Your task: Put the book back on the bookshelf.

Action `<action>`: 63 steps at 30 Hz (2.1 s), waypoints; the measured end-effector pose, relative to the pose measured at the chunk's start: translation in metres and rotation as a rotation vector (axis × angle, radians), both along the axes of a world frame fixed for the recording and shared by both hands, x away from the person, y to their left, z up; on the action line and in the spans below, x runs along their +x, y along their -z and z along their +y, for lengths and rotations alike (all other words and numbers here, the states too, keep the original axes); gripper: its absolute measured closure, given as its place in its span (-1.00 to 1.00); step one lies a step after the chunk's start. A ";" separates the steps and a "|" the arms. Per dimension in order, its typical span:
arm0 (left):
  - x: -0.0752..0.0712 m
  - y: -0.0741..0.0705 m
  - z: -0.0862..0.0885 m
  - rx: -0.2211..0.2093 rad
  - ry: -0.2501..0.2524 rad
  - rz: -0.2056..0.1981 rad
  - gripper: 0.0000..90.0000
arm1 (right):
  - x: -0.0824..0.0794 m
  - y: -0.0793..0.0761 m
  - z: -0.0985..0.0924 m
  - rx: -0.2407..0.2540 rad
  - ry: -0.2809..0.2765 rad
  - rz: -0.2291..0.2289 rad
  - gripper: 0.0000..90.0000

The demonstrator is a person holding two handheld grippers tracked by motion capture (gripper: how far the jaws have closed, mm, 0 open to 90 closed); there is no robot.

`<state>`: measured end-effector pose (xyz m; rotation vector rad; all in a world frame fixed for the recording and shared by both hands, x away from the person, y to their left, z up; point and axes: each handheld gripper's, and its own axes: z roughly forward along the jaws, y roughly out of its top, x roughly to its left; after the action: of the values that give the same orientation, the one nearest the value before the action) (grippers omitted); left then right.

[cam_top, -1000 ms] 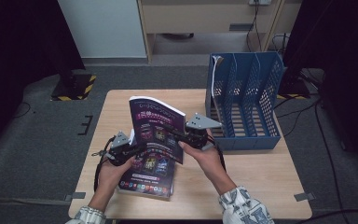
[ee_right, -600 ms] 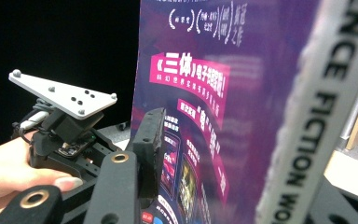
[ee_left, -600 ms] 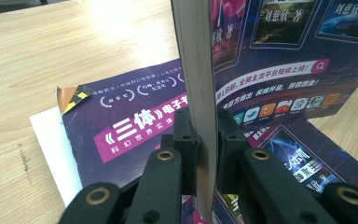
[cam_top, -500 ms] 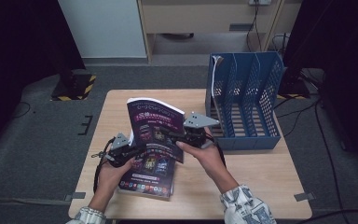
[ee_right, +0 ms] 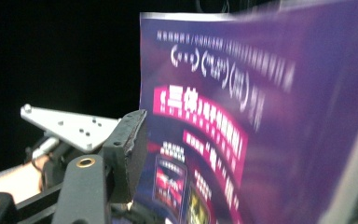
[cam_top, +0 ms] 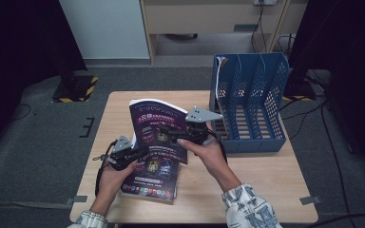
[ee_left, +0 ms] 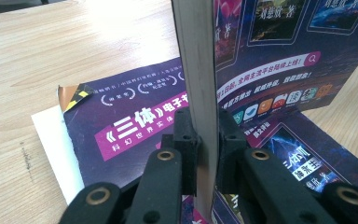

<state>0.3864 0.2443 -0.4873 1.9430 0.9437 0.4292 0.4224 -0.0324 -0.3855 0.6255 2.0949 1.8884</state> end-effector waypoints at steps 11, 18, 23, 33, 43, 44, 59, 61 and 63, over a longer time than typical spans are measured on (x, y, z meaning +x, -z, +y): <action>0.000 0.001 0.002 -0.009 0.002 0.008 0.81 | 0.005 -0.005 0.005 -0.022 -0.003 -0.038 0.17; 0.000 0.001 0.003 -0.014 0.005 0.012 0.81 | 0.006 -0.004 0.005 -0.027 0.007 -0.030 0.40; 0.001 0.002 0.004 -0.022 0.006 0.021 0.80 | 0.006 -0.002 0.008 -0.024 -0.012 -0.026 0.44; 0.001 0.002 0.005 -0.016 0.002 0.025 0.76 | 0.007 -0.003 0.008 -0.011 -0.011 -0.026 0.82; 0.003 0.005 0.010 -0.020 -0.070 0.041 0.13 | 0.003 -0.006 0.011 -0.028 0.002 -0.042 0.83; 0.003 0.005 0.010 -0.020 -0.070 0.041 0.03 | 0.003 -0.006 0.011 -0.028 0.002 -0.042 0.83; 0.007 0.012 0.048 0.052 -0.258 0.045 -0.75 | 0.001 -0.021 0.003 -0.017 0.060 -0.090 0.84; 0.007 0.013 0.050 0.052 -0.264 0.049 -0.75 | 0.001 -0.024 0.002 -0.016 0.066 -0.096 0.84; 0.008 0.013 0.051 0.060 -0.266 0.046 -0.76 | 0.001 -0.027 0.001 -0.016 0.071 -0.101 0.84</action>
<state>0.3940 0.2949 -0.5005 1.8940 1.2385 0.5728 0.4230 -0.0316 -0.3587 0.5809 1.9961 1.8242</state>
